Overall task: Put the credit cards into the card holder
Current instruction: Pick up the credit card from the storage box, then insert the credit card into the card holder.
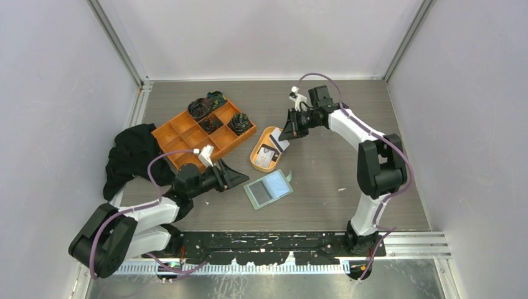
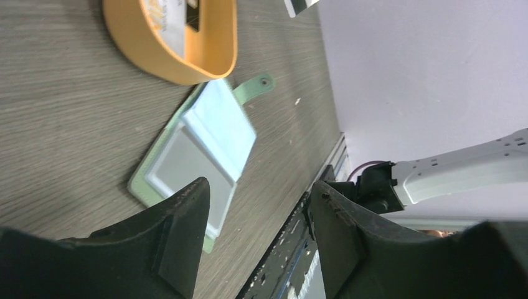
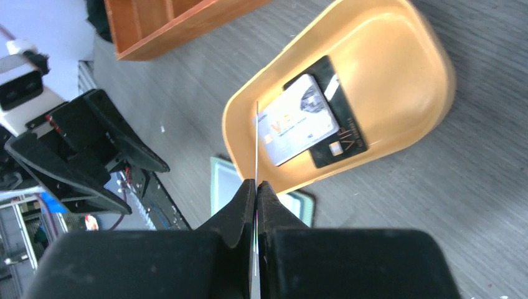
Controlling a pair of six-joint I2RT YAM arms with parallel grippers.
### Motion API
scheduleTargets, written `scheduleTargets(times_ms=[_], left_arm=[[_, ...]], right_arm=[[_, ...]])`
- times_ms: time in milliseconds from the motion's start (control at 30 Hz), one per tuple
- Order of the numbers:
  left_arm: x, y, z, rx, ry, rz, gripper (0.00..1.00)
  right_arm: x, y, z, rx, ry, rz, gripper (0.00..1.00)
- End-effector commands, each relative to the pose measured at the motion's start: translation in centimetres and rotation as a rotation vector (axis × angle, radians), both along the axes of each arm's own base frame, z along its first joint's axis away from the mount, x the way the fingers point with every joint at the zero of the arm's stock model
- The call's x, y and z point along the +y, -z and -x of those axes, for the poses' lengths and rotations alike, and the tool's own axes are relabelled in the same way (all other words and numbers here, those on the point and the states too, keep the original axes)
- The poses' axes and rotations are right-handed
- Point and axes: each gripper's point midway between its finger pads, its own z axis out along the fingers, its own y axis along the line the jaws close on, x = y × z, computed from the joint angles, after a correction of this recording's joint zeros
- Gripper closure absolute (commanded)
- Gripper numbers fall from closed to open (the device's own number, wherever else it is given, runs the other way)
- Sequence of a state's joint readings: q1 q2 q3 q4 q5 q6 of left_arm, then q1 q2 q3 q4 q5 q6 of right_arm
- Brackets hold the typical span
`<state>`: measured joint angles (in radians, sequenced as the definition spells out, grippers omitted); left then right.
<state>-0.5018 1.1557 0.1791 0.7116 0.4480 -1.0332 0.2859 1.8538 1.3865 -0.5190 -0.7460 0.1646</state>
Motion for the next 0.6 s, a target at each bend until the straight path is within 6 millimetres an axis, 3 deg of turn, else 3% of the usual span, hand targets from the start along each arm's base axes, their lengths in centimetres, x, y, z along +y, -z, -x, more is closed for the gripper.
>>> scheduleTargets(times_ms=[0, 267, 567], left_arm=[[-0.3, -5.2, 0.2, -0.177, 0.014, 0.135, 0.39], [-1.0, -8.4, 1.8, -0.336, -0.015, 0.176, 0.39], [-3.2, -11.0, 2.3, -0.394, -0.016, 0.242, 0.41]], right_arm=[[1.2, -5.8, 1.5, -0.131, -0.053, -0.170, 0.99], [2.4, -9.8, 5.5, -0.206, -0.074, -0.464, 0.99], [3.1, -12.6, 8.8, -0.316, -0.109, -0.582, 0.99]])
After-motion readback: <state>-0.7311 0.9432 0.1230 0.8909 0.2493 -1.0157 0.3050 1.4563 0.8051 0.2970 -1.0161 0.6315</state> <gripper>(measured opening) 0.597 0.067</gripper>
